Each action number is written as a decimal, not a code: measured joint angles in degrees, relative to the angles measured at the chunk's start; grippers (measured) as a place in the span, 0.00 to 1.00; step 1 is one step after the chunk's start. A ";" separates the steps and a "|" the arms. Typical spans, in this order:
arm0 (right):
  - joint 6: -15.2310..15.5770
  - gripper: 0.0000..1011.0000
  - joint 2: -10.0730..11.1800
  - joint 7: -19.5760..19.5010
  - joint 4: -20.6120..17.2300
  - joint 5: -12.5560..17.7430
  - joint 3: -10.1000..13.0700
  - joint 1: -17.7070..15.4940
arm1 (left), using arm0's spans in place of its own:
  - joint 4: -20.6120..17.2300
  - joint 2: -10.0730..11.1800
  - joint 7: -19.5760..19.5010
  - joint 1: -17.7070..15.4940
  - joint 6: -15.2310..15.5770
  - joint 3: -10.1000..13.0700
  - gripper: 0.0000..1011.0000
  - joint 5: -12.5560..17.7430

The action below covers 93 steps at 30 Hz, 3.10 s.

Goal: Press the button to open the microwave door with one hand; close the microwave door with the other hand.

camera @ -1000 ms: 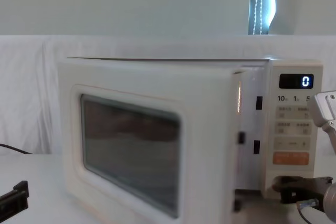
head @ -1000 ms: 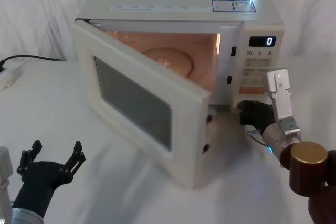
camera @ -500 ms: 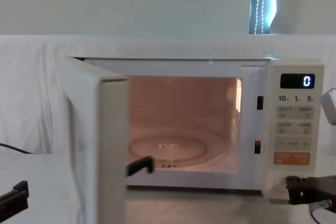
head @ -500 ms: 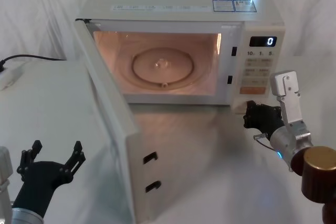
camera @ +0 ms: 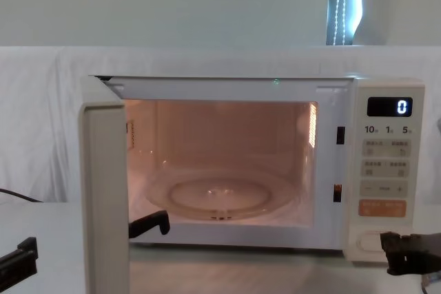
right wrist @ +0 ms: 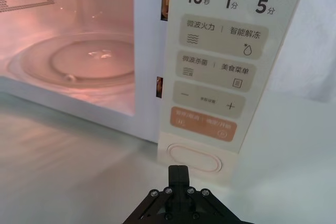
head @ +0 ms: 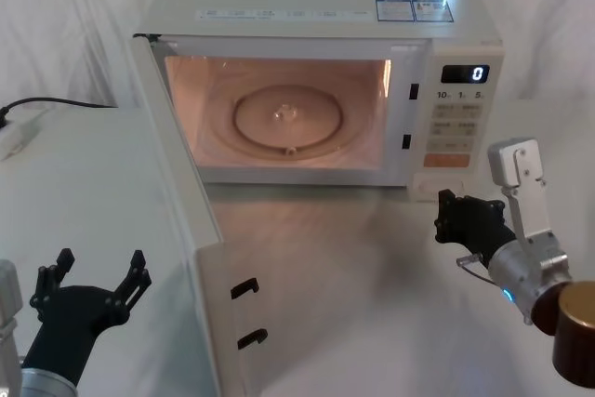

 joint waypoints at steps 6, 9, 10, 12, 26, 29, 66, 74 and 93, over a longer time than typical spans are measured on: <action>0.43 0.00 1.13 0.24 -4.66 0.77 -0.08 -3.38 | 0.00 0.00 0.00 0.00 0.00 0.00 0.99 0.00; -0.31 0.00 1.69 0.42 -6.68 1.37 0.13 -4.93 | 0.00 0.00 0.00 0.00 0.00 0.00 0.99 0.00; -0.59 0.00 1.84 0.51 -7.16 1.57 0.20 -5.31 | 0.00 0.00 0.00 0.00 0.00 0.00 0.99 0.00; -1.43 0.00 2.37 0.76 -8.45 2.11 0.53 -6.38 | 0.00 0.00 0.00 0.00 0.00 0.00 0.99 0.00; -5.40 0.00 4.17 -0.37 -11.99 5.17 4.23 -10.57 | 0.00 0.00 0.00 0.00 0.00 0.00 0.99 0.00; -5.52 0.00 4.34 -0.77 -12.00 5.66 4.92 -10.94 | 0.00 0.00 0.00 0.00 0.00 0.00 0.99 0.00; -6.19 0.98 3.91 -1.42 -11.18 7.23 6.25 -11.53 | 0.00 0.00 0.00 0.00 0.00 0.00 0.99 0.00; -6.15 0.99 3.91 -1.41 -11.18 7.18 6.25 -11.50 | 0.00 0.00 0.00 0.00 0.00 0.00 0.99 0.00; -6.12 0.99 3.91 -1.40 -11.18 7.13 6.25 -11.50 | 0.00 0.00 0.00 0.00 0.00 0.00 0.99 0.00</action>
